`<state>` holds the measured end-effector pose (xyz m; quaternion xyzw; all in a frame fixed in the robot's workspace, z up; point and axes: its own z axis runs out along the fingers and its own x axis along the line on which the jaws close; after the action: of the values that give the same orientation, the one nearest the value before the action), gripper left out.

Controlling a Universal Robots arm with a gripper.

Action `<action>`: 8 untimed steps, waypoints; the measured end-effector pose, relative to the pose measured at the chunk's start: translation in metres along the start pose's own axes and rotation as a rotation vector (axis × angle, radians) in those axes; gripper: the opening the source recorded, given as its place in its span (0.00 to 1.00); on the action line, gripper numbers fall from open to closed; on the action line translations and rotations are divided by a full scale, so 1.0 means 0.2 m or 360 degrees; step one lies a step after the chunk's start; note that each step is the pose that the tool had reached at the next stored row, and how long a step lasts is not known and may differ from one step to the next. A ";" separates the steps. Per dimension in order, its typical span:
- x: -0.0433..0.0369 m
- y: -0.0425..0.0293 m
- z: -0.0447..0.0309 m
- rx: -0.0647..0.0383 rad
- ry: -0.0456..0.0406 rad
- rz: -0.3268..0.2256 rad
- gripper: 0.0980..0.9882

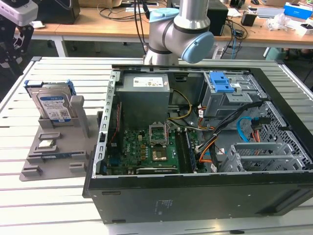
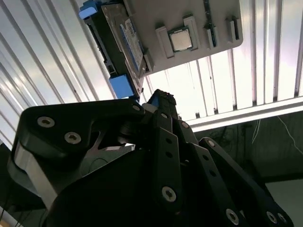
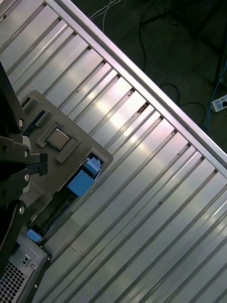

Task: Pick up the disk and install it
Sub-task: 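Pick up the disk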

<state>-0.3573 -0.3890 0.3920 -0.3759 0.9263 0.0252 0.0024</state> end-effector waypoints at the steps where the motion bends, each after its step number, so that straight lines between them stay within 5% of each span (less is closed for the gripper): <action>1: 0.000 0.000 0.000 0.0000 0.0001 -0.0014 0.01; 8: 0.000 0.000 0.000 -0.0004 0.0007 -0.0163 0.01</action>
<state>-0.3573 -0.3890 0.3920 -0.4230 0.9058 0.0253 0.0011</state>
